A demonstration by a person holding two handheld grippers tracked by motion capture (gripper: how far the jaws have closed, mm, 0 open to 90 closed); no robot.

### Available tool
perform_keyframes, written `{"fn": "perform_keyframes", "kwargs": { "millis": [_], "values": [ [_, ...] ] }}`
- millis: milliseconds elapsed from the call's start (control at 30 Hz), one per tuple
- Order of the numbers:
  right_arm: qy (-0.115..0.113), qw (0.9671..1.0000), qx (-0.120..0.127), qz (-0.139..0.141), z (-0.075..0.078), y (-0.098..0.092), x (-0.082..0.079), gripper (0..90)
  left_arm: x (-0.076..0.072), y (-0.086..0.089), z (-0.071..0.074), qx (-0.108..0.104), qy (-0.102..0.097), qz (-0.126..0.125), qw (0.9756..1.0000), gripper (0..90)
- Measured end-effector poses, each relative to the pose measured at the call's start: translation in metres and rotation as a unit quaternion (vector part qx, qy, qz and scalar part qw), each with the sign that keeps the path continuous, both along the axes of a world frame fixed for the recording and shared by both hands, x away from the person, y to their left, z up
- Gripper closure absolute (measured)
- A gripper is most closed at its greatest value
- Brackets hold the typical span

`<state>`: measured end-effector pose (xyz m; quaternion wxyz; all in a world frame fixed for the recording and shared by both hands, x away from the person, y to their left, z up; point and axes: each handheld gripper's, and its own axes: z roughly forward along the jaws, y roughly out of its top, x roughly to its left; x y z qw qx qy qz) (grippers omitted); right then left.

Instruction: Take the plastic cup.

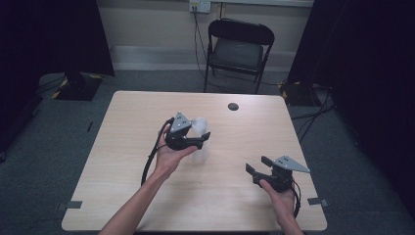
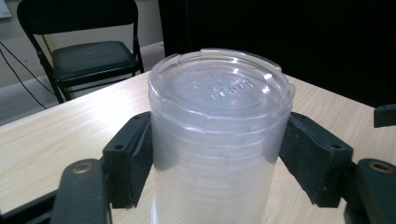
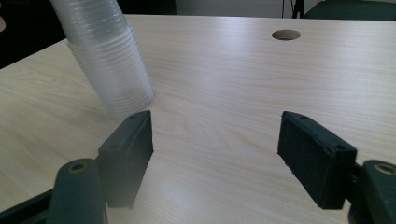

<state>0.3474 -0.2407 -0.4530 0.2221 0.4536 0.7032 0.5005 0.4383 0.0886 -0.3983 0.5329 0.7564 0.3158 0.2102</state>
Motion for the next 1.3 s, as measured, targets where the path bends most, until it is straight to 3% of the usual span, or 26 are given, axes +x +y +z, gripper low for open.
{"fn": "perform_keyframes", "kwargs": {
  "millis": [67, 167, 567, 1300],
  "values": [
    [0.001, 1.0, 0.0, 0.001, 0.0, 0.001, 0.0, 26.2, 0.0, 0.0, 0.001, 0.003, -0.003, -0.001, 1.0, 35.4],
    [0.001, 1.0, 0.0, 0.001, 0.0, 0.001, 0.0, 26.2, 0.001, 0.001, 0.003, 0.005, -0.001, -0.005, 1.0, 36.6],
    [0.008, 1.0, -0.002, -0.001, -0.002, 0.006, 0.001, 26.2, -0.005, 0.009, 0.01, -0.014, 0.001, -0.009, 0.9999, 37.0],
    [0.008, 1.0, 0.0, 0.003, -0.004, 0.005, 0.0, 26.5, -0.011, 0.01, 0.025, -0.023, -0.027, -0.01, 0.9993, 37.7]
  ]
}}
